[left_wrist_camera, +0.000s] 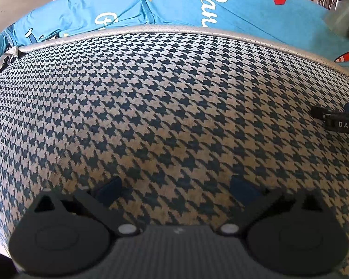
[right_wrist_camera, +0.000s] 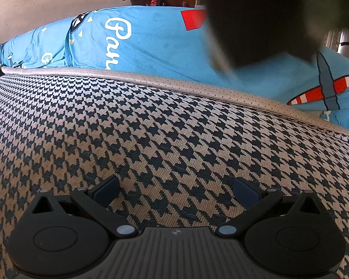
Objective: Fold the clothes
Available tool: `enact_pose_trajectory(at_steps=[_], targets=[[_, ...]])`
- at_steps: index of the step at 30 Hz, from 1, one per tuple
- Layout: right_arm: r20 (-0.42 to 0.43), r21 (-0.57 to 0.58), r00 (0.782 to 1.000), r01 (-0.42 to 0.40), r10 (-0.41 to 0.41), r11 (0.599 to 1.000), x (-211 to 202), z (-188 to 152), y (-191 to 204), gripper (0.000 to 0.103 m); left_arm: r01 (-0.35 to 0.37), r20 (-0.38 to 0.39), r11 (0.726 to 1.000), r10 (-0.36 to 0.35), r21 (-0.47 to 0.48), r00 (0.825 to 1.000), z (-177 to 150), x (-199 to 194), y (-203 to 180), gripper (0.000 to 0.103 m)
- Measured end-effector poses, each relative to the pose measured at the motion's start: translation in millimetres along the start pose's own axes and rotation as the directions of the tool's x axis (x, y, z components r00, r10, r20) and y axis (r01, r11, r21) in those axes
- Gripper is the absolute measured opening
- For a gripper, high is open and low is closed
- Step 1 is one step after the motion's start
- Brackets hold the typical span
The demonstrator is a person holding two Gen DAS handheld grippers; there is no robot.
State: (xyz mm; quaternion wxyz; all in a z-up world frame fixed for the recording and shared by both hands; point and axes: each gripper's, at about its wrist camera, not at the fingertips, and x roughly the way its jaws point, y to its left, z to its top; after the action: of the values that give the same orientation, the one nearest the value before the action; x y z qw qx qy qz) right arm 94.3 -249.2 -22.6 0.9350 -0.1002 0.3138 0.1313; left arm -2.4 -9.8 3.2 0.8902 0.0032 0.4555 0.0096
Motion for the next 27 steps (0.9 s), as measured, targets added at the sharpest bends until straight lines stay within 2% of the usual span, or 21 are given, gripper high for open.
enact_pose_trajectory(at_steps=[9, 27], targets=[[0.0, -0.001, 1.0, 0.001, -0.001, 1.0, 0.0, 0.0, 0.0, 0.103, -0.005, 0.01, 1.0, 0.005, 0.002, 1.0, -3.3, -10.6, 0.5, 0.103], [0.0, -0.001, 1.0, 0.001, -0.001, 1.0, 0.0, 0.0, 0.1, 0.103, -0.011, 0.006, 0.999, 0.011, -0.041, 1.0, 4.0, -9.8, 31.1, 0.103]])
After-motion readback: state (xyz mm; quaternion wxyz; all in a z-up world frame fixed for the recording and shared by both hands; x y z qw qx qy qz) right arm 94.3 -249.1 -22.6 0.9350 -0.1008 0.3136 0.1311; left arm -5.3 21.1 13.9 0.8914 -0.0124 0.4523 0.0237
